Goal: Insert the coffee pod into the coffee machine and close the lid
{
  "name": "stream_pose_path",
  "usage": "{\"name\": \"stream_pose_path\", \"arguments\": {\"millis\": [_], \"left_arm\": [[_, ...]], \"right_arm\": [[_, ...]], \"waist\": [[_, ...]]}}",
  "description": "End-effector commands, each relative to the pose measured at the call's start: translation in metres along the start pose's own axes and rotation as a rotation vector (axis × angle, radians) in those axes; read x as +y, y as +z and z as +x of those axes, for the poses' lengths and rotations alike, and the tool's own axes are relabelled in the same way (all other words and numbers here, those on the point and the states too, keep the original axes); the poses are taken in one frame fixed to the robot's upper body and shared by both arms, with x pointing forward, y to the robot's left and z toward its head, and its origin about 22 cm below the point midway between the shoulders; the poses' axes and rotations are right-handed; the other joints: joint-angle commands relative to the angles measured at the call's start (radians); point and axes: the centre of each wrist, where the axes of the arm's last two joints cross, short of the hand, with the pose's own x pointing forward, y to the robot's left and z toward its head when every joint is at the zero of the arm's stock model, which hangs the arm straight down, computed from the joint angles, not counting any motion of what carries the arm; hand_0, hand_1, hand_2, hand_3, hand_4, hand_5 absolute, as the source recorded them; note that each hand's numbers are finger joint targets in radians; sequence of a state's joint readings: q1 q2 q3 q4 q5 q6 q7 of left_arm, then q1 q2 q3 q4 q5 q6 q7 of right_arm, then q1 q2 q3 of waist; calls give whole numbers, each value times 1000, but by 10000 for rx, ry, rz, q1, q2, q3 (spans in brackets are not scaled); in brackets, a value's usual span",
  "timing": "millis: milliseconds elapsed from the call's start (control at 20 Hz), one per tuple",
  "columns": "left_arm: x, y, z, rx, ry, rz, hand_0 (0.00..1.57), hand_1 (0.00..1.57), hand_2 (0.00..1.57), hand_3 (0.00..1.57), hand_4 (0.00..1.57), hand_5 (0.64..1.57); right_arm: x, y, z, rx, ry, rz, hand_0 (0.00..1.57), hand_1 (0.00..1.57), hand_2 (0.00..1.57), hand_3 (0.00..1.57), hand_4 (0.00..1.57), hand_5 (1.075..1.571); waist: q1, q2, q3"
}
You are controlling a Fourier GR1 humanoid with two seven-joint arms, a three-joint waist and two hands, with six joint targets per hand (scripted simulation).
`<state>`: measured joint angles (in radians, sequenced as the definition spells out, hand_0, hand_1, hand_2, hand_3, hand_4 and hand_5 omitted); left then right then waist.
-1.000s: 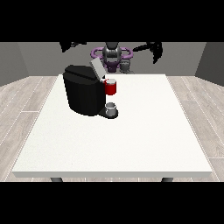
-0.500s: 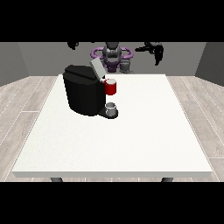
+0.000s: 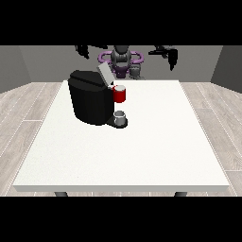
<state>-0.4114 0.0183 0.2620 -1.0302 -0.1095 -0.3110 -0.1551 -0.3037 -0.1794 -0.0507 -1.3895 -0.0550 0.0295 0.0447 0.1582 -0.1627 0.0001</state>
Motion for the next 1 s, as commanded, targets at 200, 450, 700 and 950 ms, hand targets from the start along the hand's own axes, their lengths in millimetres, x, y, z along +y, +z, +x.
{"name": "stream_pose_path", "arguments": {"millis": [200, 450, 700, 950], "left_arm": [[-14, 12, 23, -764, 197, 190, 0, 0, 0, 0, 0, 1571], [5, 24, 41, -662, -121, 508, 0, 0, 0, 0, 0, 1571], [6, 34, 30, -668, -131, 735, 0, 0, 0, 0, 0, 1571], [7, 33, 43, -1513, -277, 785, 0, 0, 0, 0, 0, 1571]], "right_arm": [[-16, -23, -8, 104, -334, -372, 0, 0, 0, 0, 0, 1571], [2, -38, 0, -287, -242, 287, 0, 0, 0, 0, 0, 1571], [18, -50, 6, -301, 173, 603, 0, 0, 0, 0, 0, 1571], [11, -71, 29, -774, 323, 614, 0, 0, 0, 0, 0, 1571]], "waist": [[306, 978, 2], [-167, 1307, 0], [-230, 1676, -1], [-221, 2108, -1]]}}
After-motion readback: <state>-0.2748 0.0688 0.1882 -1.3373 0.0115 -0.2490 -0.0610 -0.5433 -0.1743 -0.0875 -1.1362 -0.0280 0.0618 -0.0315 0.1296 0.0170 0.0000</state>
